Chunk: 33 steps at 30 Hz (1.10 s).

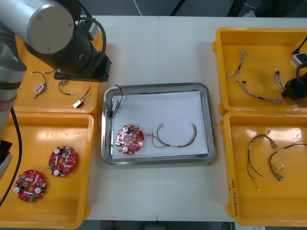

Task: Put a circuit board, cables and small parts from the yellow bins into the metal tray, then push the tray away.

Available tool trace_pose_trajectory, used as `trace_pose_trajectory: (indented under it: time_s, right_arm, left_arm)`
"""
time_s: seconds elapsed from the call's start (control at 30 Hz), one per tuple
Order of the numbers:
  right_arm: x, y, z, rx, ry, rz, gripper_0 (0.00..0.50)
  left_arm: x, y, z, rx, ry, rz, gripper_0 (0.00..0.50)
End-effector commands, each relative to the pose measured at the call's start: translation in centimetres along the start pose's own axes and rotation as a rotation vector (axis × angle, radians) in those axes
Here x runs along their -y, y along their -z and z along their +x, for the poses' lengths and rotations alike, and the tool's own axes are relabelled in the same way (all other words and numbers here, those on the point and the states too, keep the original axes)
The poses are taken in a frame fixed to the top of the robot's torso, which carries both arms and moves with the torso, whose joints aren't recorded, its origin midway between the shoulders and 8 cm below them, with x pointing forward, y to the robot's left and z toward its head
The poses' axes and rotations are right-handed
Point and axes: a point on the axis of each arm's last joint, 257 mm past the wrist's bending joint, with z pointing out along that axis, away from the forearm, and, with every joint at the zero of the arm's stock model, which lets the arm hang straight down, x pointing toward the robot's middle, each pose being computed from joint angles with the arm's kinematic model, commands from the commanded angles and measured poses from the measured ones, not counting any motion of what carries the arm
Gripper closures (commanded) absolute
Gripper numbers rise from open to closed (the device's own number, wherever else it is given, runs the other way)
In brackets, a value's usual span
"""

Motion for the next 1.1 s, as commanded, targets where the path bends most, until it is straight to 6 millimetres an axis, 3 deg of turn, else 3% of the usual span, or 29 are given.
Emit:
trace_pose_trajectory:
  time_s: [0.03,0.07,0.1,0.13,0.43,0.57,0.83,1.1]
  right_arm:
    - [-1.6,-1.5,1.2,-0.015,0.055,-0.024,0.331]
    - [-1.6,-1.5,1.2,-0.015,0.053,-0.024,0.384]
    - [-1.7,-1.6,1.2,-0.013,0.053,-0.025,0.483]
    - [-1.8,-1.6,1.2,-0.012,0.053,-0.028,0.495]
    - [-2.3,-1.8,0.8,0.004,0.051,-0.038,0.500]
    - [-2.1,-1.1,-0.3,0.024,0.079,-0.028,0.500]
    - [-1.4,2.4,-2.1,0.043,0.098,-0.034,0.500]
    - [-1.3,6.4,-2.7,0.024,0.123,-0.050,0.500]
  left_arm:
    - [-2.0,4.5,-3.7,0.103,-0.116,-0.002,0.000]
    - [-2.3,4.6,-3.8,0.104,-0.121,-0.001,0.000]
    - [-2.9,5.1,-4.0,0.107,-0.141,0.004,0.000]
    - [-3.1,5.1,-4.0,0.106,-0.149,0.004,0.000]
    - [-7.2,6.0,-4.8,0.084,-0.218,-0.002,0.000]
    - [-9.3,5.9,-4.9,0.064,-0.238,-0.011,0.000]
    - [-13.0,5.7,-5.1,0.032,-0.294,-0.043,0.000]
    - [-17.3,3.9,-3.6,-0.066,-0.342,-0.065,0.000]
